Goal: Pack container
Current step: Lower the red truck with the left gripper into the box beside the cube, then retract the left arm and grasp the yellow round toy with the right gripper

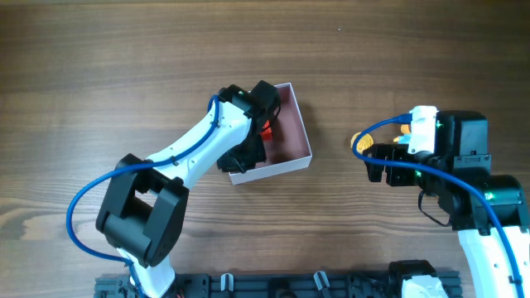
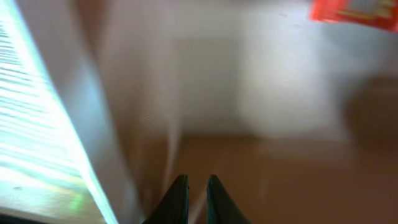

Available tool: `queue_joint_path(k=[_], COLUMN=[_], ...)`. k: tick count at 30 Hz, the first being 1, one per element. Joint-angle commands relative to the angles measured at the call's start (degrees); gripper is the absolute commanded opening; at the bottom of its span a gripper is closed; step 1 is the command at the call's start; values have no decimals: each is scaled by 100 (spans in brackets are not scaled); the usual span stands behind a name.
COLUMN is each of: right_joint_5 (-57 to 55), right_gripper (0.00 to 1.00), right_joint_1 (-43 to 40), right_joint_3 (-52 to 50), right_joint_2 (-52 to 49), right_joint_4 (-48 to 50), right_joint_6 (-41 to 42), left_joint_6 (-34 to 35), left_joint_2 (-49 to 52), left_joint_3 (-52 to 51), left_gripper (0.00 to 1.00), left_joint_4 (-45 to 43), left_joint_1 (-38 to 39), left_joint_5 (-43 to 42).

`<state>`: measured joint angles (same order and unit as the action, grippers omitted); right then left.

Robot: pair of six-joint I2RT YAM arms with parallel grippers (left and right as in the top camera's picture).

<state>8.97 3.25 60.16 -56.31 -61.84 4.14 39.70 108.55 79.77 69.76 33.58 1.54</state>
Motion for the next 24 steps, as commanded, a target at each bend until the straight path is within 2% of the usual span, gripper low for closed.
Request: queue_joint_path(k=[1,11,13,17,19,21,23,24], right_joint_5=[13,11,11,11,11,11,11,9], right_gripper=[100,100,100,100,100,100,100,100], right_joint_1=[22,24,22,22,22,22,22,24], right_joint_3=[133,133,133,133,133,133,133,133], right_joint_2=[-11,-11,-11,-11,-11,-11,-11,-11], right_joint_4=[-35,-33,-31,-26,-28,-31,-20,-11], right_joint_6=[-94,-96,-96,-96,-98,-96,-94,-68], left_joint_6=[-24,-31,-28,-31,-31,-31,-28,-28], left_joint_2=[52,52,52,33,-87,-299,-562,-708], left_joint_3=[-24,-24,-24,57,203,411,625,702], left_gripper=[12,12,12,6,7,13,40,50], left_joint_4=[177,247,247,234,229,234,328,372], left_joint_1=[-96,-590,-590,-428,-229,-79,-42,-42], left_joint_5=[706,1202,1202,1180,1185,1180,1134,1115])
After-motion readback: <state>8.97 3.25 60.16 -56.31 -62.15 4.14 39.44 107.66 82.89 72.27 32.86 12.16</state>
